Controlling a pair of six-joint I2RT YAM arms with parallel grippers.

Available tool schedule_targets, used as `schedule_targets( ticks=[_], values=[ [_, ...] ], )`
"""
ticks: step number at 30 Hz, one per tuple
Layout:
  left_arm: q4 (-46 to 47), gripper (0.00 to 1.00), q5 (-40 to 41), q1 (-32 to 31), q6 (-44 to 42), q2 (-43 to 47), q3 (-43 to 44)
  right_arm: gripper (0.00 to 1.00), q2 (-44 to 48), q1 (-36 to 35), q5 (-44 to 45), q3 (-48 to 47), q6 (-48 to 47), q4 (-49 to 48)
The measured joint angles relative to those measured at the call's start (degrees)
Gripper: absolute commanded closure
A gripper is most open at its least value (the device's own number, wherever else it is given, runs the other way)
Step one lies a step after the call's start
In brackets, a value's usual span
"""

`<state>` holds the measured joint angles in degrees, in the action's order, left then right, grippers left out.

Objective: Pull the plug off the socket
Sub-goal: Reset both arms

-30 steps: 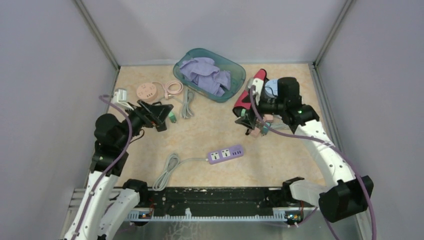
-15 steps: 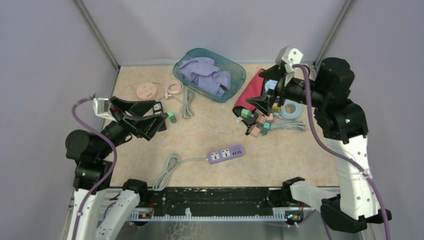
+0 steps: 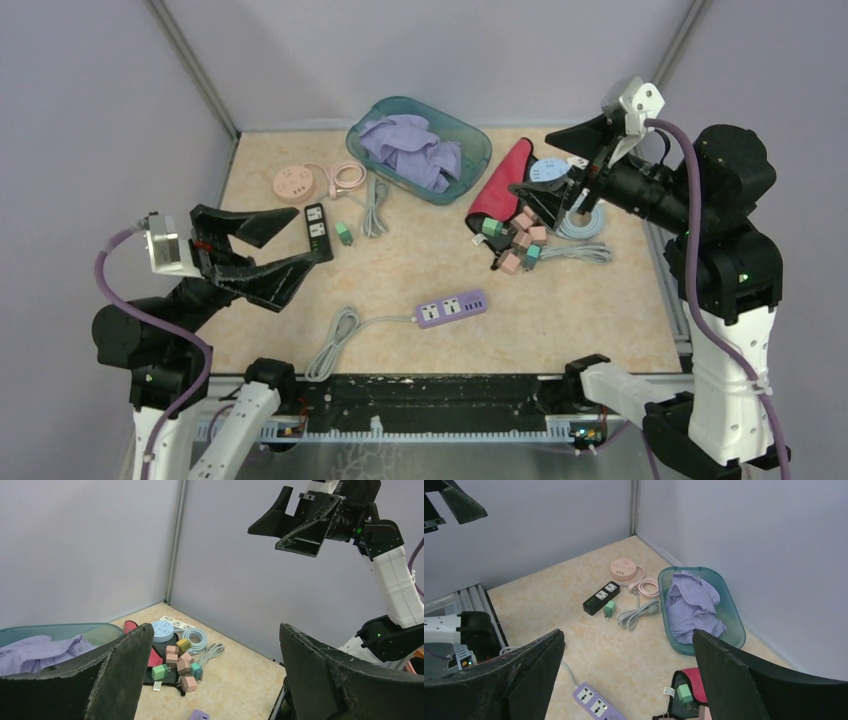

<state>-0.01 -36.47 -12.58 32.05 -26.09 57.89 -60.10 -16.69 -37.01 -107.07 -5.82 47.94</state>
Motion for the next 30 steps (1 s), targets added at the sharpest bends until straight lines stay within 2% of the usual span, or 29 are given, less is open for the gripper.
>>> schedule_targets(
  ticks=[14, 30],
  values=[
    [0.0, 0.00, 1.3, 0.0, -1.1, 1.1, 0.2, 0.01, -0.3, 0.3, 1.8, 0.0, -0.1, 1.6],
    [0.7, 0.00, 1.6, 0.0, -0.7, 2.5, -6.5, 0.01, 2.4, 2.4, 2.0, 2.1, -0.7, 1.7]
  ],
)
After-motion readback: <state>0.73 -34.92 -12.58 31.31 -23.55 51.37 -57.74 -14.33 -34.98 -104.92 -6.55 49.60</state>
